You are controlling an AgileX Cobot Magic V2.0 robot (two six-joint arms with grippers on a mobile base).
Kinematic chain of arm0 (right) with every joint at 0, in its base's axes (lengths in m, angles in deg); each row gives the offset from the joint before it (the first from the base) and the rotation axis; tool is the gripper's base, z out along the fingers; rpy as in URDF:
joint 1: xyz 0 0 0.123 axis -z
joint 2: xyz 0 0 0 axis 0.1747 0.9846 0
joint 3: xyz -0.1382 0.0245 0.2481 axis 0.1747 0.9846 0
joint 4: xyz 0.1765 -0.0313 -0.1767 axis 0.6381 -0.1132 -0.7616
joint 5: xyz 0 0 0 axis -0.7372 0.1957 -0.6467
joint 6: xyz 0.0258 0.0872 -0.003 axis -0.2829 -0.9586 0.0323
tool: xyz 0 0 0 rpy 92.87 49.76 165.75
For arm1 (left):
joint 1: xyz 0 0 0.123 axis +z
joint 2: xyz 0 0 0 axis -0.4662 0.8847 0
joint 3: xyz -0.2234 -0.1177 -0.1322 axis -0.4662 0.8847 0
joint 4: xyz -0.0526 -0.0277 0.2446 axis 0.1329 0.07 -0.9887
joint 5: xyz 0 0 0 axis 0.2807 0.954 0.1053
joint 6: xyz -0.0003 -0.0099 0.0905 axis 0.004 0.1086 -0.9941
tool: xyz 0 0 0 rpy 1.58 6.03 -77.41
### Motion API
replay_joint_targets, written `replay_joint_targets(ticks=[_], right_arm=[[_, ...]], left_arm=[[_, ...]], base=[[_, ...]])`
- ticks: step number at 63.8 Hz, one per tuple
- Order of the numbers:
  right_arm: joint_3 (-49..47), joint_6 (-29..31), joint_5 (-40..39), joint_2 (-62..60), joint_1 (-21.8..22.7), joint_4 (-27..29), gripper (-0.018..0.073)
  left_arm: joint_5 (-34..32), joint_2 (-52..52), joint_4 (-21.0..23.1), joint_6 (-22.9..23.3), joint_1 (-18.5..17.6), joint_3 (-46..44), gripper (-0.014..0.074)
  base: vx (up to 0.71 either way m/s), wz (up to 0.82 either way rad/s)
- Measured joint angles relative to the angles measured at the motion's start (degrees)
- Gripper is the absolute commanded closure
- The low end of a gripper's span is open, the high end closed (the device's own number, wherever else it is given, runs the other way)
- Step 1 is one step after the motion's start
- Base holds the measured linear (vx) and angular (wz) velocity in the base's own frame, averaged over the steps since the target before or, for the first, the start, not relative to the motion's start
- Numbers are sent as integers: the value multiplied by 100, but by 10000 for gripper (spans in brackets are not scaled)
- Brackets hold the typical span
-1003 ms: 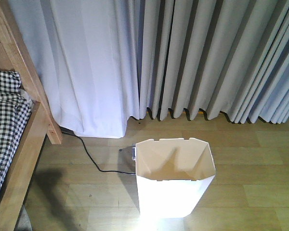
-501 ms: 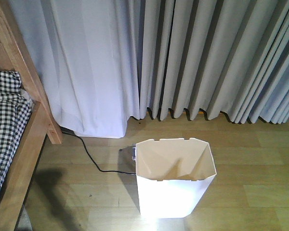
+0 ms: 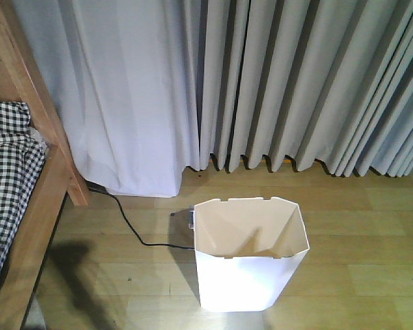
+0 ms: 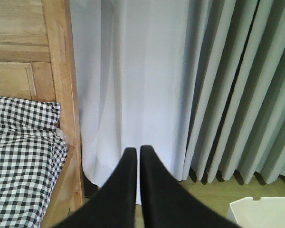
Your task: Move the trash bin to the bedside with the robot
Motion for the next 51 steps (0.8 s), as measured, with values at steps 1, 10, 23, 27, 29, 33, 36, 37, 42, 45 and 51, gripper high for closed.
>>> replay_joint_targets(ticks=[1,10,23,27,29,33,36,37,42,45,51], right_arm=[[0,0,0,0,0,-5,568],[0,0,6,0,0,-16,568],[0,0,39,0,0,-20,568],[0,0,39,0,0,-20,568],[0,0,39,0,0,-20,568],[0,0,39,0,0,-20,568],[0,0,39,0,0,-20,568],[0,0,39,0,0,-20,568],[0,0,39,0,0,-20,568],[0,0,39,0,0,-20,568],[0,-6,39,0,0,-20,568]], left_arm=[[0,0,0,0,0,0,602],[0,0,0,0,0,0,602],[0,0,0,0,0,0,602],[0,0,0,0,0,0,602],[0,0,0,0,0,0,602],[0,0,0,0,0,0,602],[0,0,0,0,0,0,602],[0,0,0,0,0,0,602],[0,0,0,0,0,0,602],[0,0,0,0,0,0,602],[0,0,0,0,0,0,602]], base=[[0,0],[0,0],[0,0],[0,0],[0,0],[0,0],[0,0],[0,0],[0,0],[0,0],[0,0]])
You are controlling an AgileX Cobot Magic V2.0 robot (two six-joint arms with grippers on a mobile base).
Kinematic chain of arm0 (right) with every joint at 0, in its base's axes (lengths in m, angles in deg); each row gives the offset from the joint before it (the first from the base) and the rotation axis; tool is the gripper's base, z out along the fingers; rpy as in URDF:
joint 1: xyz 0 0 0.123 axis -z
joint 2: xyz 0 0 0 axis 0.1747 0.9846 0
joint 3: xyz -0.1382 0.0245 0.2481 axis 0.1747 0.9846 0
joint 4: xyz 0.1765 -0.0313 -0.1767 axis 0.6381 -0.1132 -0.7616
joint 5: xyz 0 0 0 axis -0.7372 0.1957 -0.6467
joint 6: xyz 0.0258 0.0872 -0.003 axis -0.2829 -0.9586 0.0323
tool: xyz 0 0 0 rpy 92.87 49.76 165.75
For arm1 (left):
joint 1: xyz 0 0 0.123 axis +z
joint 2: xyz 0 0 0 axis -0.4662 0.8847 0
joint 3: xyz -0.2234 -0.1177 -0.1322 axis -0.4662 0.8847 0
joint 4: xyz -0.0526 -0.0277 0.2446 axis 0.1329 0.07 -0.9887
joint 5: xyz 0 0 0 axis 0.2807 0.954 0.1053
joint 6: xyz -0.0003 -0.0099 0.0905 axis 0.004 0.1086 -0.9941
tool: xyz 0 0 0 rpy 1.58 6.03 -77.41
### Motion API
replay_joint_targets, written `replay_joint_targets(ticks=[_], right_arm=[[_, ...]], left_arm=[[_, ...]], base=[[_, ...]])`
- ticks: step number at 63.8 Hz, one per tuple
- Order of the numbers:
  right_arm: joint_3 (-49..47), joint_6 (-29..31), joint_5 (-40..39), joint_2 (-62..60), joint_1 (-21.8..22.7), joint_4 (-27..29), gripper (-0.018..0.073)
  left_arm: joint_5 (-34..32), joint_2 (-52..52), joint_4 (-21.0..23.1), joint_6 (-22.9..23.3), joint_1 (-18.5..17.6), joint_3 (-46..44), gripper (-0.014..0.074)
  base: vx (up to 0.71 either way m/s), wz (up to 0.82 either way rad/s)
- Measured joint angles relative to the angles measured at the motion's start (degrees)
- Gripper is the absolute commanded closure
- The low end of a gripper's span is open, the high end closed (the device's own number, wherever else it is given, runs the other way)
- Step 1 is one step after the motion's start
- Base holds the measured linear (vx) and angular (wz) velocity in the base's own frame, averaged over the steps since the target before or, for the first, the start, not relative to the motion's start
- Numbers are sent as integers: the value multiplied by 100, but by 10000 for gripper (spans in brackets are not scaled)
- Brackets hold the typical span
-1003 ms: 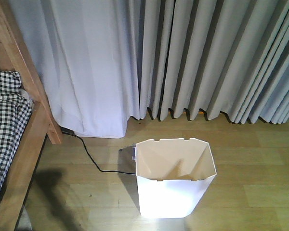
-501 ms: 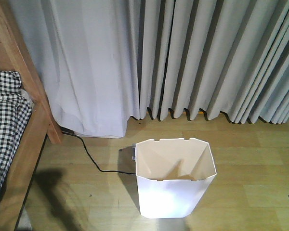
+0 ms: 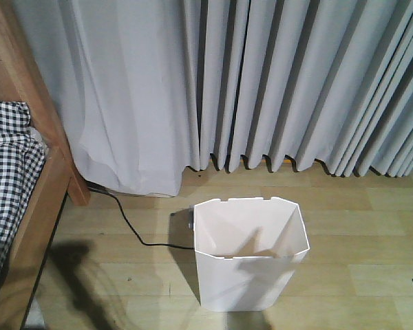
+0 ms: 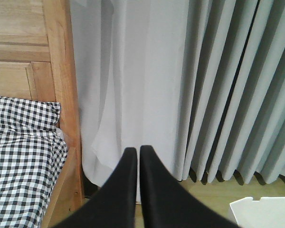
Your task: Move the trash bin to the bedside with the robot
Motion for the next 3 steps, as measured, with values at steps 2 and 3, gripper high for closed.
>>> replay_joint_targets(ticks=[2,3], right_arm=[[0,0,0,0,0,0,568],[0,0,0,0,0,0,568]], left_arm=[[0,0,0,0,0,0,602],[0,0,0,0,0,0,602]], base=[[0,0],[0,0]])
